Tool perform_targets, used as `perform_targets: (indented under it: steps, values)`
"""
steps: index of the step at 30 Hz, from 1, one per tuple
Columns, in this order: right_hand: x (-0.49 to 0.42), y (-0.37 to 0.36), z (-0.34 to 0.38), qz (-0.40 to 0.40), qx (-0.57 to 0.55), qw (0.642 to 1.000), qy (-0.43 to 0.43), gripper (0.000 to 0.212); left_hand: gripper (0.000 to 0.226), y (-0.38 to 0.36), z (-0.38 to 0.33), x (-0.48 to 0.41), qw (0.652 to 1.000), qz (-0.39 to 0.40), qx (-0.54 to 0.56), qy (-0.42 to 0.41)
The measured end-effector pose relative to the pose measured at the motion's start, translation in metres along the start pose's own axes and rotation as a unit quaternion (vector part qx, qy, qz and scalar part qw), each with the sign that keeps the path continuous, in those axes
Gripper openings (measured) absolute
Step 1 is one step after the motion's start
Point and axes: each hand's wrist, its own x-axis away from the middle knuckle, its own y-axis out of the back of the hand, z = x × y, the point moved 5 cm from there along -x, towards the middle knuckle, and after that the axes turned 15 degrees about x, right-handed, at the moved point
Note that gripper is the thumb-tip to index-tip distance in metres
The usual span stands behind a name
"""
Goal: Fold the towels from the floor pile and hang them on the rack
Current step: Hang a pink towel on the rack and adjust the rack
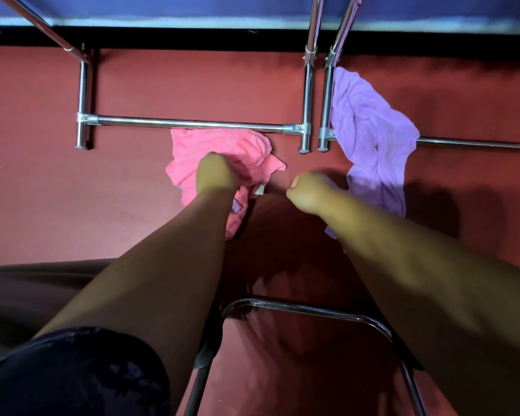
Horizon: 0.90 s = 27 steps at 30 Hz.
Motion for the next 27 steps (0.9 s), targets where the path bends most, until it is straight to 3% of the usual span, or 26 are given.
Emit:
perform_targets:
  steps: [5,9,11,13,14,16,18,20,23,25,27]
  values:
    - [0.002,0.007,0.01,-0.017,0.012,1.0,0.013,0.017,0.026,0.015,-0.018,0.006,0.993,-0.08,0.07,-0.045]
    - [0.008,0.024,0.009,-0.085,-0.101,0.991,0.007,0.06,0.02,0.044,-0.068,0.022,0.968,-0.084,0.199,-0.124]
    - [0.018,0.042,0.01,-0.128,-0.141,0.982,0.009,0.087,0.018,0.057,-0.089,0.031,0.955,-0.049,0.256,-0.141]
    - [0.025,0.06,0.01,-0.17,-0.192,0.967,0.003,0.096,0.027,0.072,-0.107,0.04,0.935,0.003,0.318,-0.158]
    - [0.029,0.068,0.009,-0.189,-0.232,0.954,0.003,0.092,0.027,0.08,-0.116,0.049,0.927,0.025,0.335,-0.166]
    - [0.042,0.084,0.004,-0.22,-0.303,0.927,0.025,0.062,0.024,0.095,-0.133,0.068,0.915,0.061,0.354,-0.184]
    - [0.061,0.101,-0.004,-0.259,-0.309,0.914,0.03,0.031,0.026,0.11,-0.149,0.09,0.897,0.09,0.388,-0.192]
    - [0.086,0.119,-0.01,-0.288,-0.299,0.909,0.031,0.016,0.033,0.125,-0.163,0.116,0.894,0.117,0.386,-0.196]
    - [0.123,0.151,-0.022,-0.316,-0.342,0.885,0.026,0.009,0.052,0.152,-0.182,0.154,0.932,0.142,0.226,-0.246]
    - [0.149,0.179,-0.026,-0.348,-0.337,0.875,0.023,0.009,0.061,0.175,-0.191,0.186,0.953,0.105,0.067,-0.277]
    - [0.181,0.209,-0.026,-0.385,-0.337,0.859,0.036,0.012,0.056,0.2,-0.199,0.217,0.952,0.047,-0.029,-0.3]
